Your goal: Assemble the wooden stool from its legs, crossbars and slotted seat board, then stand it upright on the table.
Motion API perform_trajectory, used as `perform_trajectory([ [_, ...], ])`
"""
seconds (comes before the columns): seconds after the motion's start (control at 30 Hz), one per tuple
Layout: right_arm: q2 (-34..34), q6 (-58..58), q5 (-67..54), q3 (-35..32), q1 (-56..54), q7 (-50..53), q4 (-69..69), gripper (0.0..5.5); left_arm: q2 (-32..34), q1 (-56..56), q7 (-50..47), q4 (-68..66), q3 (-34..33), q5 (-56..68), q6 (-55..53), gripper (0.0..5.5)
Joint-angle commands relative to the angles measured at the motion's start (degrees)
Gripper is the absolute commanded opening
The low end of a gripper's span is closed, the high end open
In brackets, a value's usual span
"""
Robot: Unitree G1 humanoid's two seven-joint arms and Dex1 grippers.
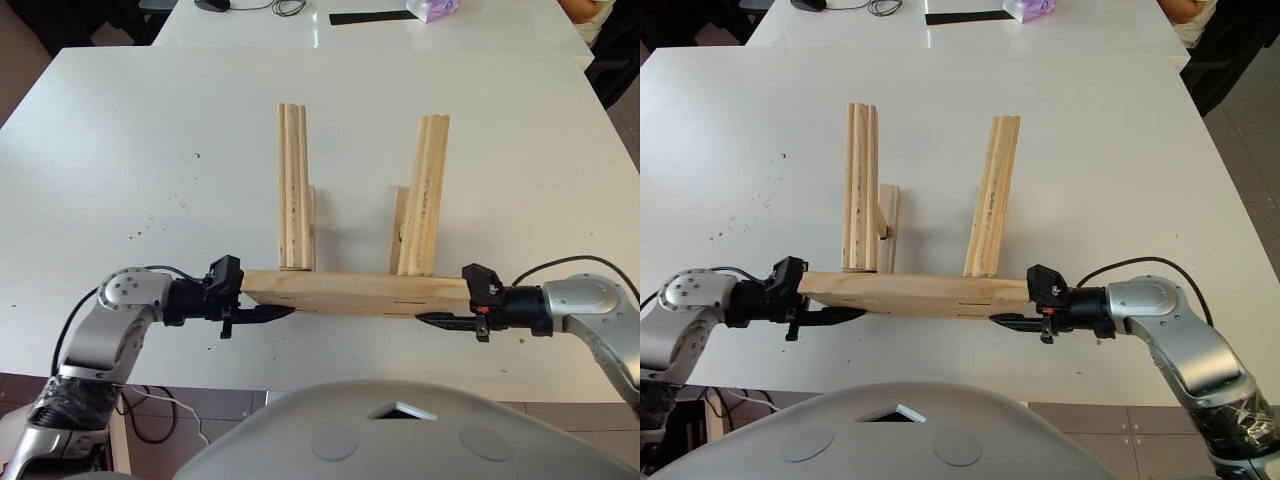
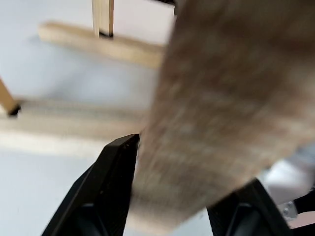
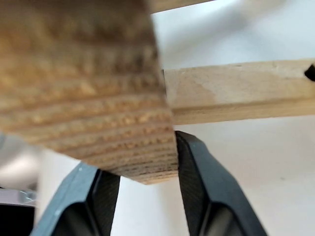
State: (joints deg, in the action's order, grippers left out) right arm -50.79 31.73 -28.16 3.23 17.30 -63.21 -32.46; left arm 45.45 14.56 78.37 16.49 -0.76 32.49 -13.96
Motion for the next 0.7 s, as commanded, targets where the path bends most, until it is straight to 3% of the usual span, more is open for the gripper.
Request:
perform_trajectory([
  [0.03,-2.05,16.25,-15.12,-9.28,0.90,5.69,-7.97,1.58,6.37,4.39,-0.10,12.31,-7.72,13.33,-11.50,2.08],
  [0.17,-9.16,27.07,-49.58,-21.84,2.79,10.61,-8.65,1.58,15.81,7.71,-1.27,20.26,-15.16,22.03,-24.79,2.08],
  [0.27,-22.88,27.32,-80.54,-23.48,4.14,11.27,-3.14,1.58,22.52,3.53,-9.00,20.79,-20.85,44.67,-35.84,2.08],
  [0.4,-34.59,34.57,-84.84,-21.55,1.71,-4.25,4.78,1.58,33.77,-0.67,-13.70,20.30,-23.45,64.99,-40.95,2.08],
  [0.47,-46.64,42.62,-84.84,-19.15,-2.16,-19.60,11.49,1.58,42.60,-4.18,-14.16,17.12,-21.49,75.43,-42.95,2.08],
  [0.57,-56.26,52.15,-84.84,-19.64,-4.85,-29.16,17.56,1.58,55.53,-7.08,-3.80,8.73,-19.45,80.50,-48.27,2.08],
  [0.63,-60.78,57.92,-84.84,-25.20,1.06,-29.28,22.46,1.58,67.71,-1.87,8.24,0.98,-23.92,80.51,-55.83,2.08],
  [0.7,-67.73,60.42,-84.84,-34.87,14.48,-29.28,27.72,1.58,75.34,5.19,13.65,-4.83,-30.37,80.51,-61.77,2.08],
])
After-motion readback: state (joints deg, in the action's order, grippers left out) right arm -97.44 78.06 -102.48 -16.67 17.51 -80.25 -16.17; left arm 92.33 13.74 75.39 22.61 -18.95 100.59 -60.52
